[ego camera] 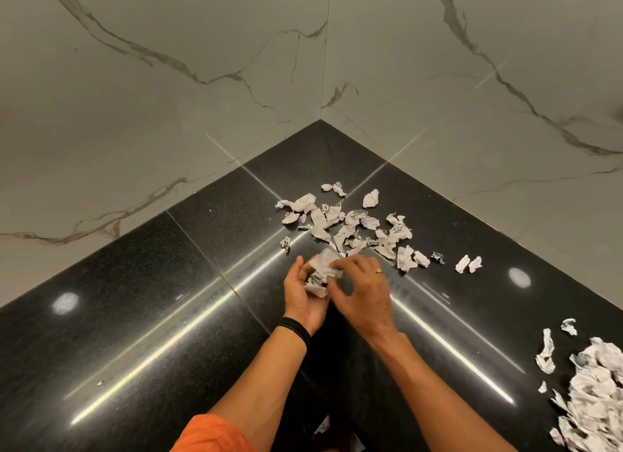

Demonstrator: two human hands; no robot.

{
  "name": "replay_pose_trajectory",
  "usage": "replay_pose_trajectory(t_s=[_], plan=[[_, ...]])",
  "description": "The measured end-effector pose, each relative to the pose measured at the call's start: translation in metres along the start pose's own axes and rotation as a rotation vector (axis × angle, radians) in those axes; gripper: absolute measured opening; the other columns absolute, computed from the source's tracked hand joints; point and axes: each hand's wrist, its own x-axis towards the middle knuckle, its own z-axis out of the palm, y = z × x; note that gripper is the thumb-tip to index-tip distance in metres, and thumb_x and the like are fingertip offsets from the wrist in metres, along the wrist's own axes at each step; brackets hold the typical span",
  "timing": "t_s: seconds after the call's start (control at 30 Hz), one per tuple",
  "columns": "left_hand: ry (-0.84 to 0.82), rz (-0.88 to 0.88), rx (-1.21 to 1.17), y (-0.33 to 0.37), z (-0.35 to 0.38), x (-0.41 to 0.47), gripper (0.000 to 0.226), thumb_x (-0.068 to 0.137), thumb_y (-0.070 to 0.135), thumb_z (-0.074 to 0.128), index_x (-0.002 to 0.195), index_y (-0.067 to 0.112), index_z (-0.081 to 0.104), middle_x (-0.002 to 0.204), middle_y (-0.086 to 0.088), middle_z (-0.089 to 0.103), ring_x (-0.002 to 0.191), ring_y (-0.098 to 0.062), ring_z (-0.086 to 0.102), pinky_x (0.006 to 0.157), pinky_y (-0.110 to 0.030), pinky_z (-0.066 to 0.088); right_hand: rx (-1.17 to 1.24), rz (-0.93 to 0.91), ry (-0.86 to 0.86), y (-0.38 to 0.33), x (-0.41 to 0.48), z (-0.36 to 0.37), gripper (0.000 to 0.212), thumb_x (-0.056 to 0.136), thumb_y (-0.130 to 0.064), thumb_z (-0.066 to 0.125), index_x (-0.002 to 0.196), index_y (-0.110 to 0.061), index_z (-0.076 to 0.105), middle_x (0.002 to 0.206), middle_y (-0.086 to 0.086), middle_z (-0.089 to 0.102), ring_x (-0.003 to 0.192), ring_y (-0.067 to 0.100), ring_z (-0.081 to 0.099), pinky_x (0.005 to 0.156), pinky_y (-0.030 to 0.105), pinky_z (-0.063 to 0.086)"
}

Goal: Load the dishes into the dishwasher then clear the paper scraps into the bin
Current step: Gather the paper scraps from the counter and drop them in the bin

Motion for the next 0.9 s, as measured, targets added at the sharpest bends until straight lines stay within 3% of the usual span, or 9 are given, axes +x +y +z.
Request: replay_pose_trajectory(t_s=[0.1,0.2,0.33,0.43,0.53,0.7,0.8,0.9], plan=[[-0.014,0.014,-0.053,0.01,-0.008,-0.001,0.052,0.097,0.047,0.056,0.13,0.007,0.061,0.121,-0.022,0.068,0.098,-0.033,0.068,0.101,-0.046,0.049,0.003,-0.103,-0.096,-0.019,-0.001,0.011,0.032,0.081,-0.042,0.072,0.107,-0.024,0.073,0.105,-0.007,0.062,0.097,0.015,0.05,0.077,0.034,0.05],[0.004,0.057,-0.109,0.027,-0.017,-0.006,0.049,0.098,0.047,0.054,0.126,0.008,0.064,0.129,-0.023,0.065,0.113,-0.036,0.064,0.114,-0.05,0.041,0.113,-0.14,-0.179,-0.032,0.01,0.016,0.041,0.085,-0.058,0.067,0.111,-0.027,0.073,0.108,-0.009,0.061,0.101,0.013,0.051,0.082,0.026,0.046],[0.043,0.117,-0.216,0.051,-0.034,-0.01,0.05,0.097,0.041,0.056,0.13,0.004,0.063,0.136,-0.021,0.062,0.116,-0.033,0.061,0.112,-0.046,0.042,0.361,0.036,-0.109,-0.041,0.049,0.028,0.02,0.097,-0.04,0.065,0.107,-0.024,0.071,0.1,-0.014,0.063,0.095,0.002,0.056,0.077,0.016,0.044],[0.052,0.169,-0.255,0.067,-0.047,-0.017,0.051,0.096,0.037,0.058,0.135,0.004,0.06,0.134,-0.021,0.062,0.113,-0.033,0.062,0.111,-0.044,0.044,0.25,0.107,-0.207,-0.035,0.082,0.055,0.021,0.096,-0.031,0.066,0.114,-0.02,0.07,0.102,-0.01,0.064,0.085,-0.004,0.058,0.078,0.013,0.045],[0.069,0.222,-0.234,0.08,-0.057,-0.02,0.049,0.098,0.033,0.058,0.136,0.002,0.06,0.135,-0.02,0.062,0.109,-0.031,0.064,0.108,-0.043,0.047,0.069,0.062,-0.375,-0.027,0.1,0.088,0.034,0.095,-0.033,0.066,0.126,-0.018,0.066,0.113,0.002,0.066,0.099,0.015,0.064,0.088,0.032,0.051],[0.105,0.259,-0.222,0.098,-0.059,-0.014,0.045,0.101,0.03,0.053,0.135,0.001,0.061,0.137,-0.02,0.062,0.117,-0.031,0.06,0.099,-0.04,0.051,-0.021,0.035,-0.391,-0.029,0.102,0.11,0.01,0.095,-0.022,0.063,0.1,-0.016,0.069,0.092,0.002,0.062,0.088,0.022,0.062,0.071,0.029,0.039],[0.122,0.259,-0.203,0.099,-0.059,-0.006,0.044,0.103,0.03,0.05,0.134,0.002,0.061,0.135,-0.019,0.064,0.118,-0.031,0.06,0.098,-0.038,0.051,0.138,0.116,-0.328,-0.033,0.096,0.103,0.006,0.092,-0.021,0.068,0.097,-0.022,0.068,0.085,-0.007,0.064,0.078,0.01,0.06,0.071,0.028,0.046],[0.107,0.225,-0.18,0.092,-0.057,0.001,0.043,0.101,0.03,0.05,0.132,0.003,0.063,0.131,-0.019,0.065,0.104,-0.029,0.066,0.093,-0.038,0.052,0.427,0.173,-0.3,-0.054,0.091,0.087,0.01,0.089,-0.025,0.072,0.097,-0.028,0.069,0.084,-0.012,0.069,0.078,0.004,0.064,0.072,0.023,0.052]])
